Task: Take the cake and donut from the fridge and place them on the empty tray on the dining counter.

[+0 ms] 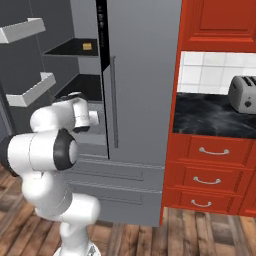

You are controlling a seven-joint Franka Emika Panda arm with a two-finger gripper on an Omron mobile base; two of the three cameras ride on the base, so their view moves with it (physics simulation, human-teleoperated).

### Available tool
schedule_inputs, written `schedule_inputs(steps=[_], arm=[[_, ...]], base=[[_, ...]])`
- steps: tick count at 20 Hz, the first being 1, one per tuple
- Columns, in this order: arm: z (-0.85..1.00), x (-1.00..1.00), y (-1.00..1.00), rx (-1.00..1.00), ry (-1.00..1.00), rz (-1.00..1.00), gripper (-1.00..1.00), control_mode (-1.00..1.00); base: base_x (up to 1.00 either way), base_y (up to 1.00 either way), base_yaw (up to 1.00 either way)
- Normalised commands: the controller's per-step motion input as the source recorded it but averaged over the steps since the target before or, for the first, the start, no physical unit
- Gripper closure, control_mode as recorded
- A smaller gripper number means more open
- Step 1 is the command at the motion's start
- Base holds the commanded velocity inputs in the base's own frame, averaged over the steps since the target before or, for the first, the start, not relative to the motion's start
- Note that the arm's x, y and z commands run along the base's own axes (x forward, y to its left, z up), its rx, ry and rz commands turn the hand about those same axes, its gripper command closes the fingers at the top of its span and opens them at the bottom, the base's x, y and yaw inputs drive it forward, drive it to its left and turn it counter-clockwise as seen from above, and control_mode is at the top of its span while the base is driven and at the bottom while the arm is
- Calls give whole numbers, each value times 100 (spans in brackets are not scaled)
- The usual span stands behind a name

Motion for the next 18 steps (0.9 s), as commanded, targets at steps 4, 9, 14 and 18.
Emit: schedule_inputs(steps=[4, 9, 14, 18], arm=[[0, -82, -96, 3, -25, -24, 100, -100], [0, -68, -65, -13, -28, -17, 100, -100], [16, -11, -32, -35, -15, -13, 100, -100], [31, 0, -19, -41, -6, -14, 100, -100]], base=[[0, 0, 0], [0, 0, 0], [0, 0, 0], [0, 0, 0]])
